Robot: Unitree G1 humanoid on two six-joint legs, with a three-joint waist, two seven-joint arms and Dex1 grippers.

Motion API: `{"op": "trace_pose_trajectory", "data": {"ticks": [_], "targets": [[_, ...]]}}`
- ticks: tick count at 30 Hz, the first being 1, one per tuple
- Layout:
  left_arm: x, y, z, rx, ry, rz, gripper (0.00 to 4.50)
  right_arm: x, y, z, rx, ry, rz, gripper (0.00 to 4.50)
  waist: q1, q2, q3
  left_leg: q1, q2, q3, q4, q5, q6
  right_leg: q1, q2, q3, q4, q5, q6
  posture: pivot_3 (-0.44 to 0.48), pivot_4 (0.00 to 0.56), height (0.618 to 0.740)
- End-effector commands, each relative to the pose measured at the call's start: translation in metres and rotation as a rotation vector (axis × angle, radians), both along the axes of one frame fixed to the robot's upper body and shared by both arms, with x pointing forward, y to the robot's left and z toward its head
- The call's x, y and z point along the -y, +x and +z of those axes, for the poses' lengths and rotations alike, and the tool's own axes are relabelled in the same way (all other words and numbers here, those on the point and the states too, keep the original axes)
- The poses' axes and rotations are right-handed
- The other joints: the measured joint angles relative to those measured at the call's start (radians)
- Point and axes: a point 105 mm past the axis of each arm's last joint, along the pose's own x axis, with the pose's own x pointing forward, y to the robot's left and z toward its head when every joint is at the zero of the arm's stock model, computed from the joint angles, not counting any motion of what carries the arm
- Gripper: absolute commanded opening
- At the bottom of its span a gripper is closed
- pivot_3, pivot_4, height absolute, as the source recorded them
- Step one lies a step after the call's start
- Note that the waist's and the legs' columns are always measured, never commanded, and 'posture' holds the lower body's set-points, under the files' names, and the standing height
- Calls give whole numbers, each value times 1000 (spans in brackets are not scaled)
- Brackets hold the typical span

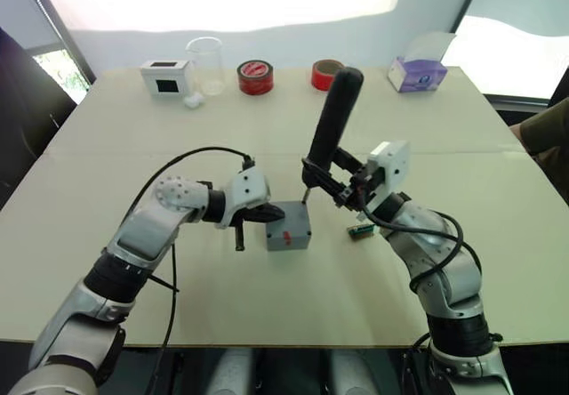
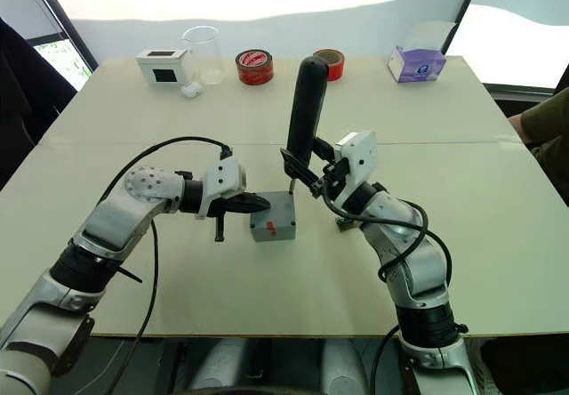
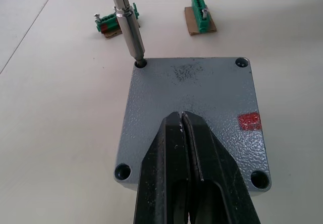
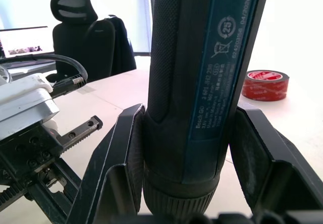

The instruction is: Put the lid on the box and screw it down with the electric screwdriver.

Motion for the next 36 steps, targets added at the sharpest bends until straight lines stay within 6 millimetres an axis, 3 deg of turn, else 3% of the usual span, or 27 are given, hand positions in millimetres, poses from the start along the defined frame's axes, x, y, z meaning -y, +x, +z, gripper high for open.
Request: {"op": "trace_pose_trajectory", "data": {"ticks": [1, 10, 20, 36], "targets": [[0, -3, -11, -25, 33, -5, 0, -12, -1, -45, -174, -102, 26, 1851, -2, -2, -5, 1, 0, 0, -1, 0, 0, 0, 0, 0, 0, 0, 0, 0, 150, 740], [1, -3, -16, -22, 39, 1, 0, -17, 12, -59, -248, -156, -13, 1851, 1, -3, -17, 3, 0, 0, -5, 0, 0, 0, 0, 1, 0, -1, -2, 0, 150, 740], [-1, -3, -19, -26, 39, 12, 0, -12, 6, -67, -277, -163, 2, 1851, 1, -4, -25, 15, 2, -1, -11, 0, 0, 9, 1, 0, -9, -2, -2, 0, 150, 740], [0, -3, -20, -26, 31, 13, 0, -11, 2, -69, -268, -186, 10, 1851, 2, -5, -33, 16, 2, -3, -13, -1, 0, 12, -3, -1, -14, -3, -4, 0, 150, 740]]}}
